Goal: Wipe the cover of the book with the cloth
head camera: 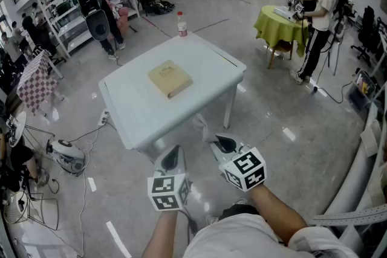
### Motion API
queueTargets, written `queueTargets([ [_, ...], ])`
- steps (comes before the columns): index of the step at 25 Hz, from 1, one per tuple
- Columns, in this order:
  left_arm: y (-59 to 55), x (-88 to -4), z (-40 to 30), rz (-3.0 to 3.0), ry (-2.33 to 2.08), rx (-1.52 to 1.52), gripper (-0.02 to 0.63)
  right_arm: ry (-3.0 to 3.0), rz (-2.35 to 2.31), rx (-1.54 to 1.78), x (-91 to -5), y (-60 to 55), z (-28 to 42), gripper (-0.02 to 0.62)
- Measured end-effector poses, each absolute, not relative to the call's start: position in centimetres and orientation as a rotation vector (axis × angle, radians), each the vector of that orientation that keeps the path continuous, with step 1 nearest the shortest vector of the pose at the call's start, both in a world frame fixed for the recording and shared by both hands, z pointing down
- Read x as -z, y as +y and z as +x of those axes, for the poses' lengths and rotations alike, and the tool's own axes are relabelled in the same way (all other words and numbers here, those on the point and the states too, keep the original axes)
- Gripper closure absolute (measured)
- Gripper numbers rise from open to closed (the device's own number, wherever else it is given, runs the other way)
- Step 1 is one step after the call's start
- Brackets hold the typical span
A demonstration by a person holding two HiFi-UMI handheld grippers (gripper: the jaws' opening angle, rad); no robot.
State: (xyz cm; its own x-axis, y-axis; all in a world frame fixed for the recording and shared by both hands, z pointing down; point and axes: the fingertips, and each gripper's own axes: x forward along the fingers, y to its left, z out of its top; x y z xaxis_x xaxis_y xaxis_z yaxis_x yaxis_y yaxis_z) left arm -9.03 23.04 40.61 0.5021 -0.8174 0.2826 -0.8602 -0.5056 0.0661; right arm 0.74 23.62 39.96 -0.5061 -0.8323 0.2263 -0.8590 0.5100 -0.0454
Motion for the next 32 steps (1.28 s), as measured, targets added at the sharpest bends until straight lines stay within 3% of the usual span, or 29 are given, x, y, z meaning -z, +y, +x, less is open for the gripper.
queueTargets([
  [17, 21.6, -42.3, -8.3, 2.546, -1.375, -0.322, 0.600, -2.542, 1.466, -0.241, -41.3, 22.5, 1.0, 0.578],
  [32, 9.0, -44.0, -5.0, 2.479, -1.445, -0.382, 0.600, -2.587, 1.386, -0.287, -43.2, 9.3, 5.0, 0.578],
])
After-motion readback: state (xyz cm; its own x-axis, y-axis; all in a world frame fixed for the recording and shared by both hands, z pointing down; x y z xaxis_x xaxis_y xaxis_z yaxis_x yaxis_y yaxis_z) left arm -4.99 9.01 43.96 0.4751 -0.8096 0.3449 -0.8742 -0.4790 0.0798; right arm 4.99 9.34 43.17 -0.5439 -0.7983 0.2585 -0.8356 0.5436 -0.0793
